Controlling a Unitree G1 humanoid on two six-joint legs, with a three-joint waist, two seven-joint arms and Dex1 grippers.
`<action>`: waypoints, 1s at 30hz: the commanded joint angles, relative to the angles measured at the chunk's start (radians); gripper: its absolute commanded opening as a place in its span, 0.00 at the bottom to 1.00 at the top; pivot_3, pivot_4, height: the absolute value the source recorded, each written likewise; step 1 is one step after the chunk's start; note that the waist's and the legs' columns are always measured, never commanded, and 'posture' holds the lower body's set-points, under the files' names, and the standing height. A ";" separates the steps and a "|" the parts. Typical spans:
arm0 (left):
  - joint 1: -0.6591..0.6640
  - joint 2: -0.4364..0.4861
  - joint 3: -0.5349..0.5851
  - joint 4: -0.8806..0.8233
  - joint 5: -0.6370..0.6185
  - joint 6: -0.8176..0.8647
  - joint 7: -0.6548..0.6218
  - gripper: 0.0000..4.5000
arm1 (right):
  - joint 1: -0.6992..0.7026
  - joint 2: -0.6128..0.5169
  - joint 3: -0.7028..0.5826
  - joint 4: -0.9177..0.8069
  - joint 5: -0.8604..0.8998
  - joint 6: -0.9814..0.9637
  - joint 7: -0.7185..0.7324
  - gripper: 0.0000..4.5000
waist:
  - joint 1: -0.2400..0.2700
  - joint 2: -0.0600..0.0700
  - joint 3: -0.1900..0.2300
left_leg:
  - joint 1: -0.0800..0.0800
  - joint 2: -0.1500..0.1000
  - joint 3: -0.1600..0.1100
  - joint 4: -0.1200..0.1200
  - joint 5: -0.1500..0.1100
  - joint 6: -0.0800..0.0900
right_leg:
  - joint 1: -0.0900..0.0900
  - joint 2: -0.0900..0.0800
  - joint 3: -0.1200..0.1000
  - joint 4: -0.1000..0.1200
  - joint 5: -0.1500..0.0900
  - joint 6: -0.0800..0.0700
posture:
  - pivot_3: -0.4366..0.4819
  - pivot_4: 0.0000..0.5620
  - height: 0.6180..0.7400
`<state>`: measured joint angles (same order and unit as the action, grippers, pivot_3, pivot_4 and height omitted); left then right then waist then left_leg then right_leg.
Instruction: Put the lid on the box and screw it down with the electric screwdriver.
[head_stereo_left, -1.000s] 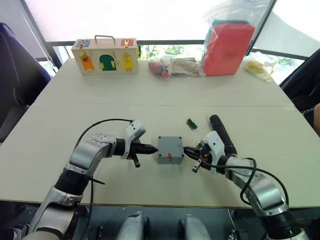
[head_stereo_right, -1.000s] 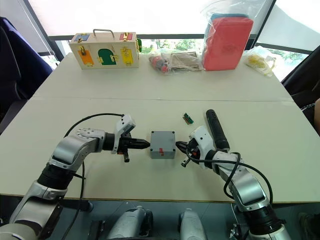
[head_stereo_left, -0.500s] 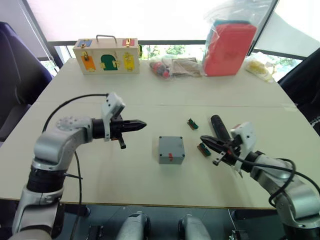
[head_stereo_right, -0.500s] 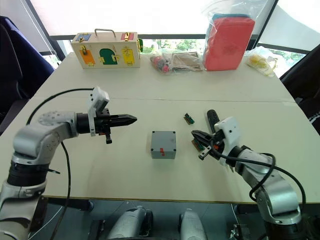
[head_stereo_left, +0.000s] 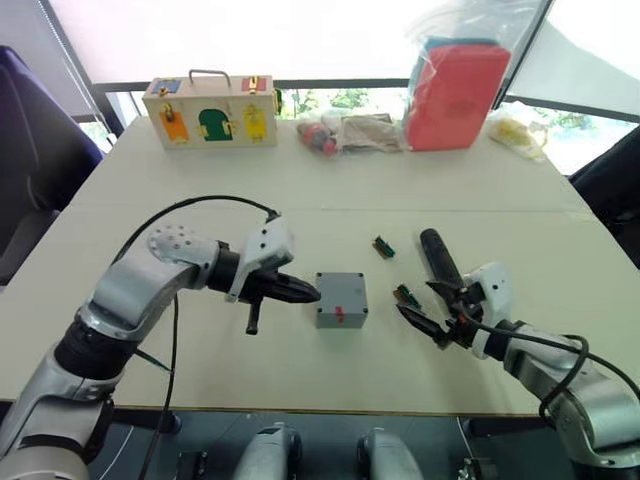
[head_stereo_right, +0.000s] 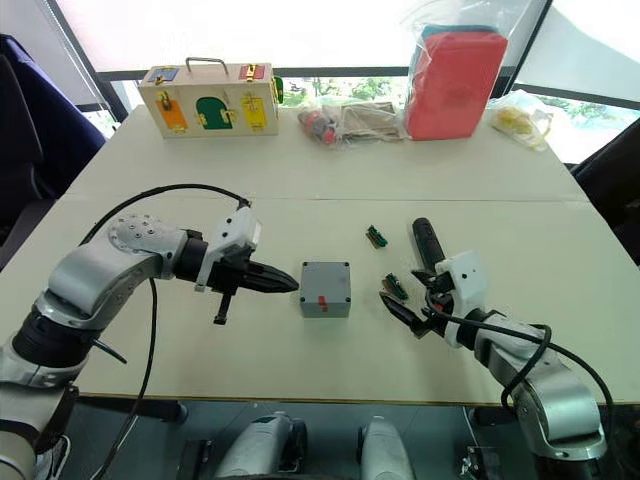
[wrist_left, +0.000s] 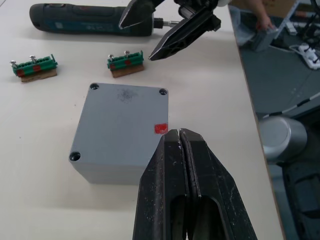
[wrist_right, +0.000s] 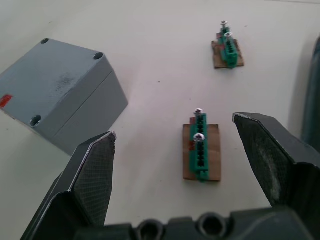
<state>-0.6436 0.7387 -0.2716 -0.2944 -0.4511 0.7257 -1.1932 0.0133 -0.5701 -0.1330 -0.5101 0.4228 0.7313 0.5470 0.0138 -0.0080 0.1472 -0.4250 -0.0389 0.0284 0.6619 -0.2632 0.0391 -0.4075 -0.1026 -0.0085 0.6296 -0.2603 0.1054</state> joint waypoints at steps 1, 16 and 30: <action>-0.015 0.000 0.001 -0.006 0.016 -0.033 -0.003 0.00 | -0.020 -0.013 0.009 0.024 -0.026 -0.031 -0.002 0.74 | 0.000 0.000 0.000 | 0.000 0.000 0.000 0.000 0.000 0.000 | 0.000 0.000 0.000 0.000 0.000 0.000 | 0.48 0.27 1.00; 0.019 0.016 0.022 -0.030 0.020 -0.036 0.013 0.00 | -0.050 -0.027 0.038 0.065 -0.088 -0.035 -0.008 0.35 | -0.002 0.000 0.000 | 0.000 0.000 0.000 0.001 0.000 0.001 | 0.000 0.003 0.000 0.000 0.001 0.003 | 0.48 0.27 1.00; 0.020 0.011 0.018 -0.024 0.027 -0.045 0.027 0.00 | -0.070 -0.018 0.059 0.090 -0.112 -0.041 -0.018 0.24 | -0.001 0.000 0.000 | 0.000 0.000 0.000 0.001 0.000 0.001 | 0.001 0.005 0.000 0.001 0.002 0.004 | 0.48 0.27 1.00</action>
<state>-0.6216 0.7458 -0.2792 -0.2978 -0.4243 0.6920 -1.1713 -0.0465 -0.5879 -0.0730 -0.4157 0.3189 0.7094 0.5335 0.0125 -0.0079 0.1473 -0.4251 -0.0386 0.0284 0.6632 -0.2631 0.0400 -0.4068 -0.0973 -0.0088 0.6303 -0.2586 0.1091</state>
